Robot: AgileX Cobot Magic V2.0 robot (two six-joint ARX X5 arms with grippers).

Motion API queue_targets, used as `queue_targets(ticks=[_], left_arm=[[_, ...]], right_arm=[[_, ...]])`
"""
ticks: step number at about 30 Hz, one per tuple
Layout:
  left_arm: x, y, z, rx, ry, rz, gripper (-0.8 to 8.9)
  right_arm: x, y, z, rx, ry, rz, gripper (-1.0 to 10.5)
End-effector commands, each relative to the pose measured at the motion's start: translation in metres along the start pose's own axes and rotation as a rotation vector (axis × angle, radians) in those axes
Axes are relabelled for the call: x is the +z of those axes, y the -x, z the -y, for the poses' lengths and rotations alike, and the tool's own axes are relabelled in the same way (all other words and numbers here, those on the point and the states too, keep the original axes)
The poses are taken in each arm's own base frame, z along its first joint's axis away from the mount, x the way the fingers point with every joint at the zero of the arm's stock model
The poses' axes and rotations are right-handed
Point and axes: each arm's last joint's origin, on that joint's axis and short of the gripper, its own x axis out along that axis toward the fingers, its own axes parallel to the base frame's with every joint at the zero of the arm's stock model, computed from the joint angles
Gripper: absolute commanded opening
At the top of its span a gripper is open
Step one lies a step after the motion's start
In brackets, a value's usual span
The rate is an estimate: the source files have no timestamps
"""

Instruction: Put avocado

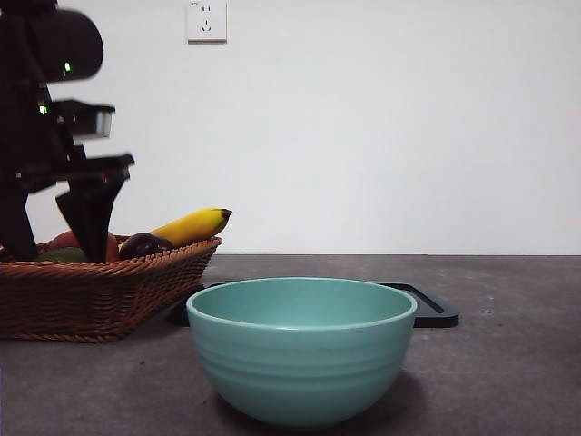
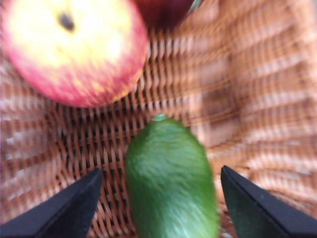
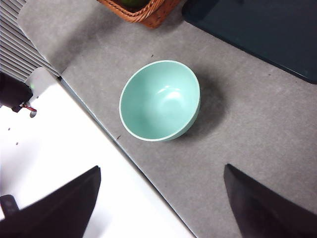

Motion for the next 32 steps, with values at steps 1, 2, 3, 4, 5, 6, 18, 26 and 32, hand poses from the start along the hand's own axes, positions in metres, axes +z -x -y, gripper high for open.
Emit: queue_targets(ticks=[1,2,3,4,5,6,18,26,32], left_arm=[[0.007,-0.009,0.002,0.0,-0.019,-0.005,3.88],[0.007,-0.011,0.001,0.001,-0.018,-0.011,3.88],[0.007,-0.014,0.001,0.001,-0.018,-0.017,3.88],[0.006,-0.016,0.001,0.001,-0.018,-0.024,3.88],[0.006,-0.018,0.002,0.002,-0.019,-0.03,3.87],[0.006,-0.019,0.002,0.002,-0.018,-0.035,3.79],[0.003,-0.015,0.002,0.0,-0.009,-0.054,1.81],[0.002,0.037,0.012,-0.147,-0.017,0.092,1.81],[-0.014,0.086,0.039,-0.347,-0.111,0.17,1.81]], right_arm=[[0.004,0.003,-0.003,0.005,0.02,0.019,4.0],[0.004,0.003,-0.003,0.005,0.02,0.019,4.0],[0.004,0.003,-0.002,0.005,0.02,0.018,4.0],[0.004,0.003,-0.003,0.005,0.02,0.019,4.0],[0.004,0.003,-0.003,0.005,0.02,0.019,4.0],[0.004,0.003,-0.003,0.005,0.021,0.019,4.0],[0.006,0.003,-0.003,0.004,0.031,0.037,4.0],[0.007,0.003,-0.003,0.004,0.032,0.038,4.0],[0.007,0.003,-0.002,0.003,0.031,0.038,4.0]])
